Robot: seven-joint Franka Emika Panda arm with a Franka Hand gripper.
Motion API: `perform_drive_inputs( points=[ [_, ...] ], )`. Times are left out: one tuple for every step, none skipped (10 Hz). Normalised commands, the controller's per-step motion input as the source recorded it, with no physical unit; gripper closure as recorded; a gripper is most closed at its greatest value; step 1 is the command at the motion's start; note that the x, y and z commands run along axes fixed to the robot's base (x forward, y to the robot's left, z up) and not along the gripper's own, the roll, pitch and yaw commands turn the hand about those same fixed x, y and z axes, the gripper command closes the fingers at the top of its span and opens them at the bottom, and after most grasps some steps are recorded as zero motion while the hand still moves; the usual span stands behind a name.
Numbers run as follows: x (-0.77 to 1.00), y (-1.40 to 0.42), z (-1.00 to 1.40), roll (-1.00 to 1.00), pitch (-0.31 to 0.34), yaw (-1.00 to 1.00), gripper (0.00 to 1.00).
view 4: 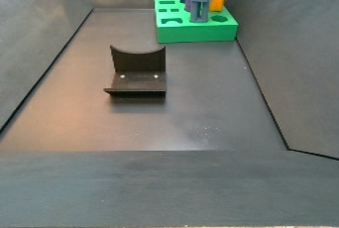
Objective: Pick up the star object. Move up. Place the star object on the fixture. Regrasp the star object. Move to above the board. Insert the star object.
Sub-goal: Insert the star object.
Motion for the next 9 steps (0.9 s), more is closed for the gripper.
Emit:
perform_drive_inputs(
  points=[
    [-0.14,-0.09,-0.55,0.00,0.054,-0.25,1.00],
    [-0.07,-0.19,-0.60,0.00,0.046,-0.15,1.00],
    [0.01,-0.19,-0.53,-0.08,0.000,-0.09,1.00],
    [0.11,-0.17,-0.43,-0.13,0.000,-0.15,1.00],
    [0.16,-0.16,-0.44,-0.13,0.000,-0.17,1.00],
    [0.18,-0.16,-0.47,-0.12,0.000,-0.16,1.00],
    [0.20,-0.09,-0.59,-0.06,0.000,-0.08,1.00],
    [0.22,0.00,-0.69,-0.11,0.000,0.00,1.00],
    [0.07,0.00,-0.79,-0.10,0.013,0.34,1.00]
  ],
)
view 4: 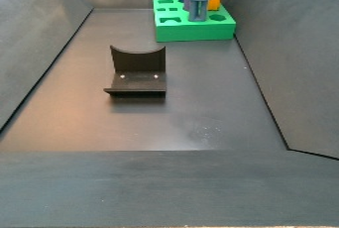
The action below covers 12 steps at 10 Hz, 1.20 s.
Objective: Pick up the star object. Move up. Place the star object on the fixture. Regrasp the star object. Move to above the board. Insert the star object.
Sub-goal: Insert the star object.
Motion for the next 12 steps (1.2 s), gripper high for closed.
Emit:
perform_drive_inputs(
  points=[
    [0.00,0.00,-0.75,-0.07,0.000,0.67,1.00],
    [0.00,-0.03,-0.69,-0.06,0.000,0.77,1.00],
    [0.00,-0.07,-0.60,-0.08,0.000,0.46,1.00],
    [0.00,-0.03,-0.37,-0.14,-0.069,0.07,1.00],
    [0.00,-0.01,-0.37,-0.21,-0.120,0.00,1.00],
    [0.18,0.00,-0.65,-0.18,-0.107,0.00,1.00],
    [0.21,0.00,-0.76,-0.18,-0.067,0.18,1.00],
    [0.05,-0.01,-0.63,-0.22,-0.040,0.46,1.00],
    [0.00,-0.08,-0.55,-0.22,-0.100,0.24,1.00],
    [0.00,-0.16,-0.69,-0.10,-0.223,0.00,1.00],
    [0.13,-0.10,-0.59,-0.18,-0.226,0.00,1.00],
    [0.53,-0.10,-0.73,-0.09,-0.154,-0.16,1.00]
  ],
)
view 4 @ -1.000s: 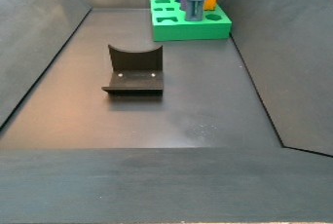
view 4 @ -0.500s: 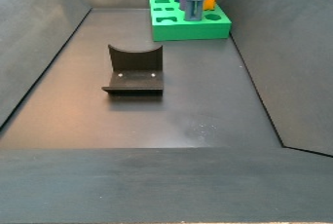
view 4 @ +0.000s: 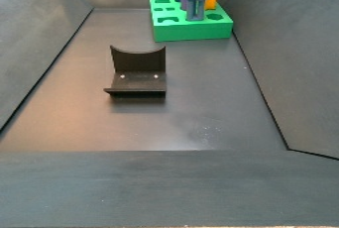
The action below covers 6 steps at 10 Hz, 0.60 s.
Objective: Pick up the star object. Move up. Place the star object on the fixture. Regrasp the star object. Move to above the board. Insert the star object.
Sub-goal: Insert the star object.
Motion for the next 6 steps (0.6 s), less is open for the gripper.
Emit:
perform_drive_inputs(
  points=[
    [0.25,-0.08,-0.89,0.07,-0.134,-0.35,1.00],
    [-0.21,0.00,-0.93,0.06,-0.130,-0.26,1.00],
    [-0.04,-0.07,-0.92,0.07,-0.166,-0.18,1.00],
    [0.00,-0.10,-0.97,0.09,-0.126,-0.23,1.00],
    [-0.56,0.04,-0.82,0.08,-0.171,-0.14,1.00],
    [0.08,0.00,-0.96,0.19,-0.009,0.00,1.00]
  ],
)
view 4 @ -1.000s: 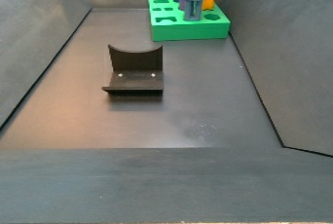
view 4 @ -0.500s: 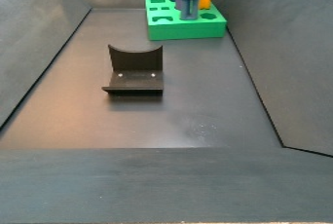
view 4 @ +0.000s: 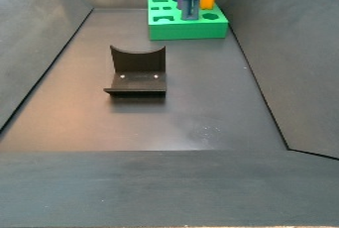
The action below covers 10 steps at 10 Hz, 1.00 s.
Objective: Pick up the star object. Move up. Place the star object on the fixture. Regrasp the star object. Move to above the board. Insert the star object.
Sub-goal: Insert the star object.
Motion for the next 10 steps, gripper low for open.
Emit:
perform_drive_inputs(
  points=[
    [-0.10,0.26,-1.00,0.18,-0.027,0.00,1.00],
    [-0.12,0.22,-0.89,0.13,-0.006,0.00,1.00],
    [0.00,-0.05,-0.26,0.00,0.000,0.00,1.00],
    [0.04,-0.41,-0.41,-0.01,-0.057,0.00,1.00],
    [0.10,-0.51,-0.41,0.00,-0.077,0.00,1.00],
    [0.19,-0.55,-0.43,0.00,-0.083,-0.03,1.00],
    [0.43,-0.43,-0.62,0.00,-0.069,-0.13,1.00],
    [0.54,-0.19,-0.76,0.02,-0.037,-0.13,1.00],
    [0.96,-0.09,-0.79,0.13,0.134,0.00,1.00],
    [0.88,-0.13,-0.67,0.11,0.180,-0.03,1.00]
  ],
)
